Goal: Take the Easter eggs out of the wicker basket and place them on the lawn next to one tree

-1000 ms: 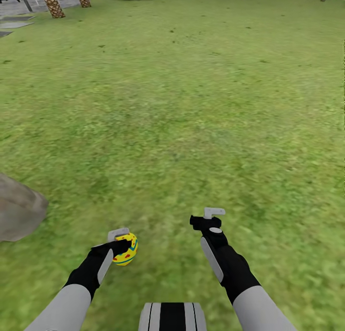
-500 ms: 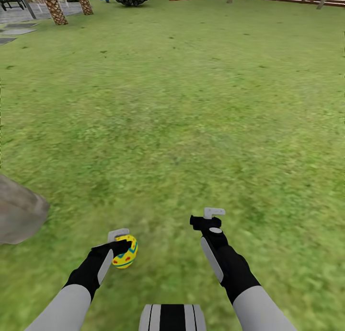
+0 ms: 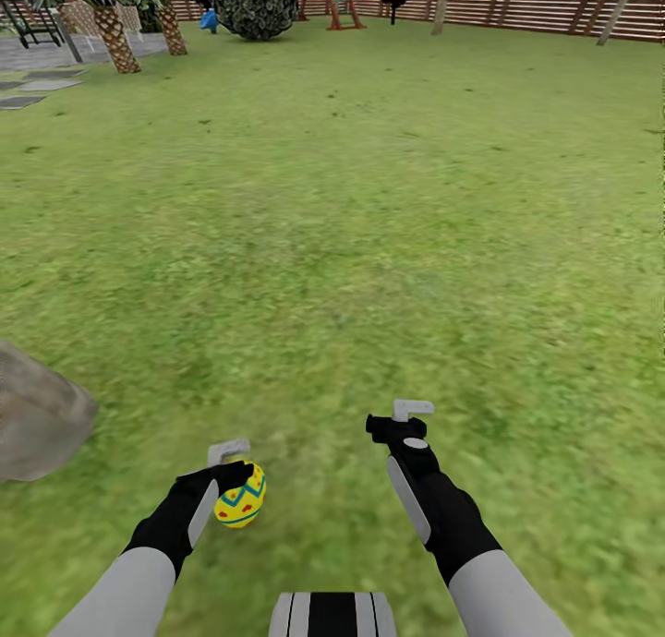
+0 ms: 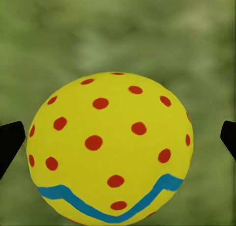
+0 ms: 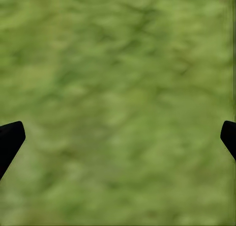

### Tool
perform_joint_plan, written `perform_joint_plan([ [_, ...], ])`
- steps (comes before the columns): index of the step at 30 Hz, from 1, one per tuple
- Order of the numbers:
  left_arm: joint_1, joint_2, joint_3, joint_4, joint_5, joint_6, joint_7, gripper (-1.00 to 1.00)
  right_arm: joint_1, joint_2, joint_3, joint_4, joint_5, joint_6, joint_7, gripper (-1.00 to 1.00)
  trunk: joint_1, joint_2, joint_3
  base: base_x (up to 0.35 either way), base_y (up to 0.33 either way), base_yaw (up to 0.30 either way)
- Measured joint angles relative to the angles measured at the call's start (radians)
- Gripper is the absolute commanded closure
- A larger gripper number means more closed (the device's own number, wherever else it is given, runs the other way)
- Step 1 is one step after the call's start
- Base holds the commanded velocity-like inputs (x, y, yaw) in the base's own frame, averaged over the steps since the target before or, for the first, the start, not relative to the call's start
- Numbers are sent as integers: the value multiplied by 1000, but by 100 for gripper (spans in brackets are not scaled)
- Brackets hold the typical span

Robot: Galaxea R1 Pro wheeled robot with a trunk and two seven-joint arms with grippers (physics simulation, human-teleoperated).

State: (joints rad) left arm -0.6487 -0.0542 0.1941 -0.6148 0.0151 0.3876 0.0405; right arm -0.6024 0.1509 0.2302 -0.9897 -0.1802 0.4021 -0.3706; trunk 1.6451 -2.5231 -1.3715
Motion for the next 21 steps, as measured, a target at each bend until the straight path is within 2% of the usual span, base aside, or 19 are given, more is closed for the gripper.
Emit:
perform_joint_plan([
  [21,0,0,0,-1,0,1,1,-100,0,0,0,0,0,1,-1,-100,-9,5,81,0,0,0],
])
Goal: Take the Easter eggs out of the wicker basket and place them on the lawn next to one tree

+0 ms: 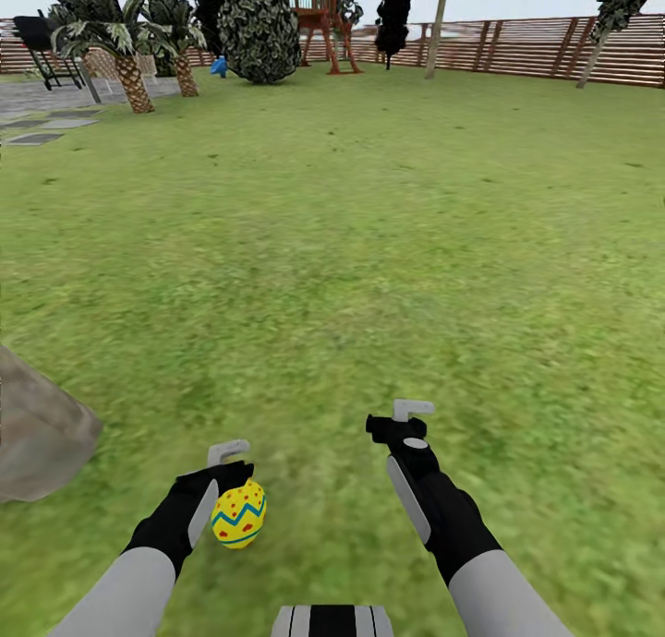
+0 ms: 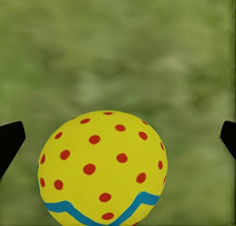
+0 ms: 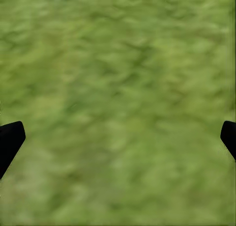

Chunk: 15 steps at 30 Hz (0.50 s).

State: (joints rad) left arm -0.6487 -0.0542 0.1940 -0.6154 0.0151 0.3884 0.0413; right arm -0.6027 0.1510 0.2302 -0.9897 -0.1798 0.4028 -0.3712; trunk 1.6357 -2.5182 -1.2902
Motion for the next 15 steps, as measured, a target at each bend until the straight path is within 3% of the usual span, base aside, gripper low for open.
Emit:
perform_joint_plan([
  [15,0,0,0,1,-1,0,-1,-100,0,0,0,0,0,0,0,-100,-7,4,58,0,0,0],
])
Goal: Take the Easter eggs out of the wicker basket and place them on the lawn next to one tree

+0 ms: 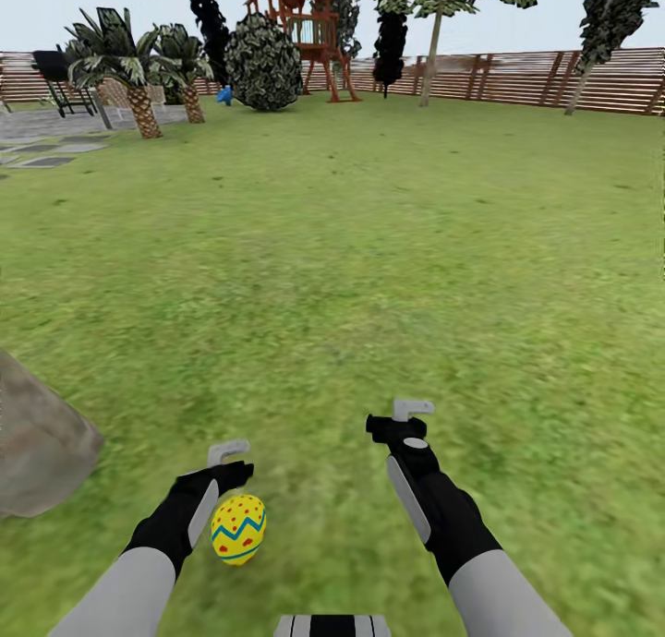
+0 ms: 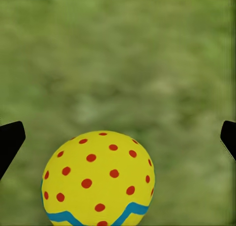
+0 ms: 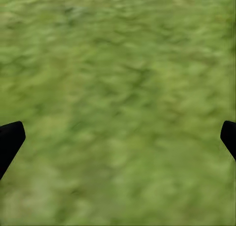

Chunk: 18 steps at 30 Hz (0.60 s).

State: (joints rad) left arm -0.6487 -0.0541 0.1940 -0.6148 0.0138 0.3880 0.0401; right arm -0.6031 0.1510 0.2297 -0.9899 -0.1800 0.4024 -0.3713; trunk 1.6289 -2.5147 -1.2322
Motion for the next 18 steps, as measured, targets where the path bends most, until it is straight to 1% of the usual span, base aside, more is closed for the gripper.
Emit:
perform_joint_plan([
  [18,0,0,0,0,0,-1,1,-100,0,1,0,-1,0,0,0,-100,-8,4,70,0,0,0],
])
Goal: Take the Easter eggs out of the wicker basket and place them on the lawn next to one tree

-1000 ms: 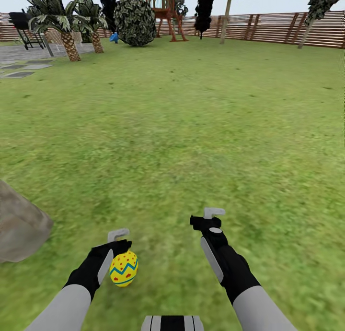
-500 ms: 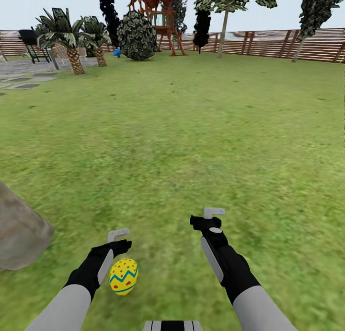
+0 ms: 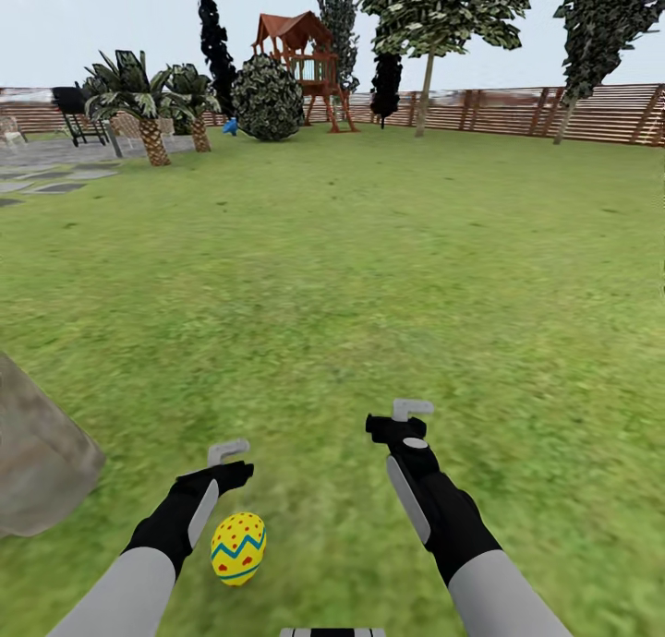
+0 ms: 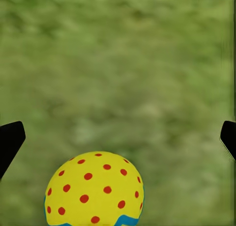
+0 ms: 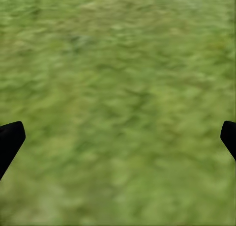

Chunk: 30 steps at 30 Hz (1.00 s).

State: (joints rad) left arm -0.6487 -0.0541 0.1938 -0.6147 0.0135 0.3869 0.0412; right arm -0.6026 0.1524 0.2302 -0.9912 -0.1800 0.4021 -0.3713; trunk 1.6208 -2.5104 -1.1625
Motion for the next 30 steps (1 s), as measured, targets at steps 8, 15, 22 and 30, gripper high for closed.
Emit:
perform_joint_plan([
  [8,0,0,-1,0,0,0,0,-100,0,0,0,0,1,0,0,-100,-4,2,31,0,0,0],
  [15,0,0,-1,0,-1,0,0,-100,0,0,0,0,1,0,0,-100,-7,4,58,0,0,0],
  [22,0,0,-1,0,-2,0,0,-100,0,0,1,-1,1,0,0,-100,-10,5,85,0,0,0],
  [30,0,0,-1,0,-4,0,0,-100,0,0,1,0,1,-1,0,-100,-13,7,118,0,0,66],
])
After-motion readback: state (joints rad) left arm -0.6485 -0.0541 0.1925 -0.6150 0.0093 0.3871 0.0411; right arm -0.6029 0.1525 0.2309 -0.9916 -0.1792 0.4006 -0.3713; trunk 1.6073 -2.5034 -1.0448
